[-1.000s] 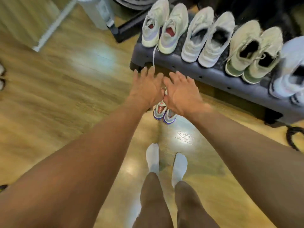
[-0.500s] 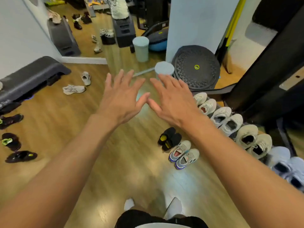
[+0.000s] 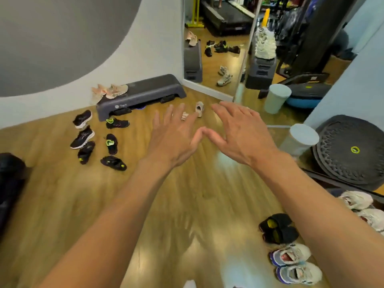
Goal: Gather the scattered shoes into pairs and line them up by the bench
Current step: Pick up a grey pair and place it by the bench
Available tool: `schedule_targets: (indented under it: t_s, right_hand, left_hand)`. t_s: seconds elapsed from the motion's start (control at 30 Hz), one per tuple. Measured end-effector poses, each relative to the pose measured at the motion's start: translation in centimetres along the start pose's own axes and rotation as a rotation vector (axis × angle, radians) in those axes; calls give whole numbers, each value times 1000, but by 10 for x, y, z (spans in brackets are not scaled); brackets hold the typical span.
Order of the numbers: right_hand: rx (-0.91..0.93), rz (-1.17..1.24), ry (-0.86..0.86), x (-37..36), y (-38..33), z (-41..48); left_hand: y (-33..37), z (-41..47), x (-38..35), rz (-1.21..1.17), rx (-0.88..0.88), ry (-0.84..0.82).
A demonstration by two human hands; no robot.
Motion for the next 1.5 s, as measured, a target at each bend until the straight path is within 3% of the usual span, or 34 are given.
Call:
schedule_targets:
  t_s: [0.27,0.63,0.9,1.1,1.33,1.5]
  right_hand:
    - [123,55,-93,-108,-60,103]
    - [85,122,-243,-258,-20,262]
    - [-28,54,-295,-343,-2,374]
    - [-233,88,-301,-385,15,451]
    - [-319,58,-293,-435,50,536]
    - [-351,90,-279,-482,80,606]
  left_hand:
    - [-126,47,-46,63,166,-26]
    - [-216,211,-154,85,209,-127]
    - [-288,326,-229,46,163,-224]
    - [-331,417,-267,31,59,-242]
    - [-341,523,-321,29,-101,-228]
    - [-358,601,-369,9,-85,-279]
Point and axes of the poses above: each hand's wrist, its own z-axis towards the middle knuckle, its own x-axis out of the back of the hand, y = z × x, the point moved 10 cm from there along z, towards the middle knuckle, and after that the axes turned 14 degrees about y, right-handed, at the moved point
